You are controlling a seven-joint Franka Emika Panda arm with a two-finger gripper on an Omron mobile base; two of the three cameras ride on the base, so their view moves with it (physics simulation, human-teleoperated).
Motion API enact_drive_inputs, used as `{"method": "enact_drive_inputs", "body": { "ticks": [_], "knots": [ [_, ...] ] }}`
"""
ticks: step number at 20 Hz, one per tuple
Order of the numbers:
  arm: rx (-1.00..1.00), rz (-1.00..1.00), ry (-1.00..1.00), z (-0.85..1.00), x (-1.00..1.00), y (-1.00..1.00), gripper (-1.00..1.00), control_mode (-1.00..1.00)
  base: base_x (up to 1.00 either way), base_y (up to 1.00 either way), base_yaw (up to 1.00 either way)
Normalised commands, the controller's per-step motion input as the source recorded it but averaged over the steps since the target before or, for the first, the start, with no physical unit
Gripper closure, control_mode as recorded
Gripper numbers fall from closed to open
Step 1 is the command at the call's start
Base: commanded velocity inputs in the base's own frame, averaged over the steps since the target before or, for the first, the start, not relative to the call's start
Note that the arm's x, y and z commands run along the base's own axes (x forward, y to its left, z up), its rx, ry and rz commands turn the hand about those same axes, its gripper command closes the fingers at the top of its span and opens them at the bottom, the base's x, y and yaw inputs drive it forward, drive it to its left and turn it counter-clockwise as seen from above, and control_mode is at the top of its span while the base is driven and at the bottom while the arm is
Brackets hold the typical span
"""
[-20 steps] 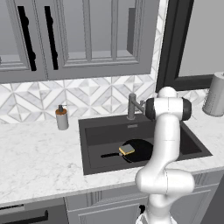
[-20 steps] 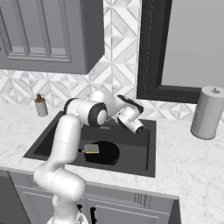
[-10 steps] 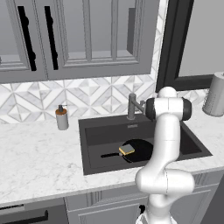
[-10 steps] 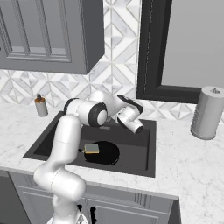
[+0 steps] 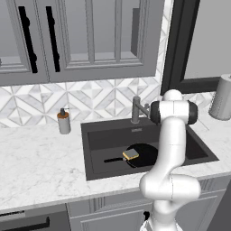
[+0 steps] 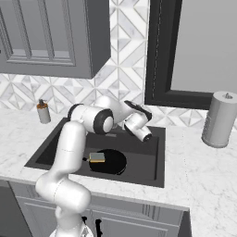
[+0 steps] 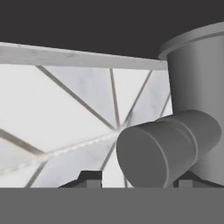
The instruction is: Pick the pan and sponge and place them into the sink. Then turn on the water.
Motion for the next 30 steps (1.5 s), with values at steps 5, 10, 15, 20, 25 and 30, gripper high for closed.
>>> {"method": "enact_drive_inputs", "body": {
  "ticks": [5,10,15,20,25,30],
  "knots": [
    [0.09,-0.06,0.01,0.0,0.21,-0.55,1.0,-1.0,0.0,0.0,0.0],
    [0.18,-0.15,0.24,0.0,0.38,-0.72,1.0,-1.0,0.0,0.0,0.0],
    [0.22,-0.14,0.36,0.0,0.42,-0.79,1.0,-1.0,0.0,0.0,0.0],
    [0.21,-0.11,0.41,0.0,0.46,-0.75,1.0,-1.0,0.0,0.0,0.0],
    [0.13,-0.1,0.14,0.31,-0.14,-0.41,1.0,-1.0,0.0,0.0,0.0],
    [-0.15,-0.07,-0.63,1.0,-1.0,0.26,1.0,-1.0,0.0,0.0,0.0]
  ]
}}
